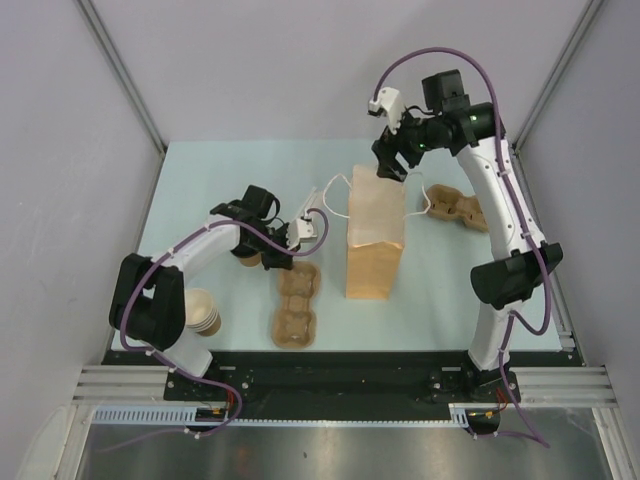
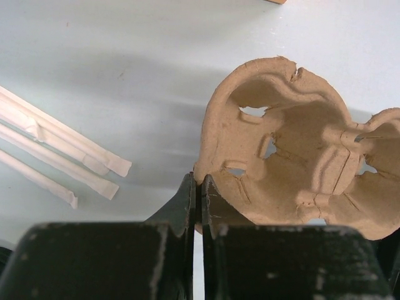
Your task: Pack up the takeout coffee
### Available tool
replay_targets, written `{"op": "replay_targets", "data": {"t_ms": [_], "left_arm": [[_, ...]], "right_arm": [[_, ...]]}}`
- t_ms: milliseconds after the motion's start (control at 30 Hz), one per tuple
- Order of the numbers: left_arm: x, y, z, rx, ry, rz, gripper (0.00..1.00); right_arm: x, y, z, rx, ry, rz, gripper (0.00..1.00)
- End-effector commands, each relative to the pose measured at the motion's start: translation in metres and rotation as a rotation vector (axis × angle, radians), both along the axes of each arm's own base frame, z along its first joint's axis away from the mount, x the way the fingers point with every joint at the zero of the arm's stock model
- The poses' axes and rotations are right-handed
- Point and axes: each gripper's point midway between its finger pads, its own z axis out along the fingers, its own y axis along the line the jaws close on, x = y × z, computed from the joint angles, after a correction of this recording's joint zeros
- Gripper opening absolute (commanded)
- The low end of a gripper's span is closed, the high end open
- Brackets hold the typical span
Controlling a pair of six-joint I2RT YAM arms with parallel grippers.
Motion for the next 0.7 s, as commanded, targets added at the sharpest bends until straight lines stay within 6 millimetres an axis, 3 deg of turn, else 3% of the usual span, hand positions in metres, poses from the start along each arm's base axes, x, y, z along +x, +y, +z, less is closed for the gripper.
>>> {"op": "replay_targets", "data": {"t_ms": [0,200,333,433,533,667], "left_arm": [[0.001,-0.007,0.005,-0.054,0.007,0.015,0.0],[0.002,-0.006,-0.001,-0.052,-0.003,0.013,0.0],[0.003,-0.004,-0.007,-0.046,-0.018,0.024,0.02],[0.007,0.001,-0.015,-0.017,-0.036,0.047,0.07],[0.009,0.004,-0.019,0.001,-0.059,0.037,0.17],[0.016,0.003,-0.007,0.004,-0.105,0.005,0.4]], "right_arm": [[0.011,-0.001,-0.002,-0.086,-0.068,0.017,0.8],[0.026,0.002,-0.019,-0.114,-0.063,0.02,0.71],[0.025,0.007,-0.029,-0.119,-0.036,0.041,0.66],[0.022,0.008,-0.036,-0.13,-0.02,0.05,0.57],[0.022,0.009,-0.038,-0.131,-0.014,0.056,0.49],[0.017,0.012,-0.037,-0.127,-0.013,0.082,0.46]]}}
